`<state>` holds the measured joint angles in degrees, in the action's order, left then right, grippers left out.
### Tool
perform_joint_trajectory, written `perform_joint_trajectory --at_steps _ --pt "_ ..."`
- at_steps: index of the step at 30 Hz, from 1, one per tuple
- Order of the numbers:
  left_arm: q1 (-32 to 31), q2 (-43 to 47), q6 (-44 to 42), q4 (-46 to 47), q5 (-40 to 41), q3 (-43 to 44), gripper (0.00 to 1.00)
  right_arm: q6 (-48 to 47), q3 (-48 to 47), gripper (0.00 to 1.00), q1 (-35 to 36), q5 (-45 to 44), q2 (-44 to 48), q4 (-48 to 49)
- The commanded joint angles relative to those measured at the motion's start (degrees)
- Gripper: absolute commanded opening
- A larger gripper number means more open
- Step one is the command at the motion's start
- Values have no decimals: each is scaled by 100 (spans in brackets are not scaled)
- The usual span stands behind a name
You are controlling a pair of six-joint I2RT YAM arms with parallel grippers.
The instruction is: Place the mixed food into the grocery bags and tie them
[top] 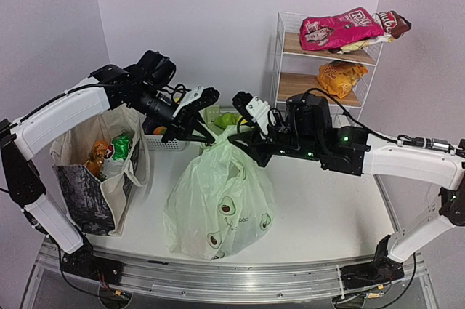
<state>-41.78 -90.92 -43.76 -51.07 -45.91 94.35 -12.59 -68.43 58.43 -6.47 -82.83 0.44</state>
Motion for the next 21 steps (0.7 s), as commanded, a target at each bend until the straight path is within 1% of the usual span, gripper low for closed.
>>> perform_joint_trajectory --at_steps 1,4,7,8,12,21 --pt "-56 136 227 156 17 77 0 55 74 35 -273 816 -65 193" --pt "-60 135 189 94 44 51 0 16 -29 45 -393 1190 -117 6" --pt "-58 125 171 80 62 79 0 -229 -297 58 -435 1585 -244 -491" --pt "-58 115 167 81 56 94 0 -292 -405 60 -452 1665 -287 -599" --pt "-70 35 102 -39 55 222 0 -540 -570 64 -546 1851 -394 -746" --pt "-77 1 -16 -145 100 138 0 -885 -831 63 -709 2085 -472 -806"
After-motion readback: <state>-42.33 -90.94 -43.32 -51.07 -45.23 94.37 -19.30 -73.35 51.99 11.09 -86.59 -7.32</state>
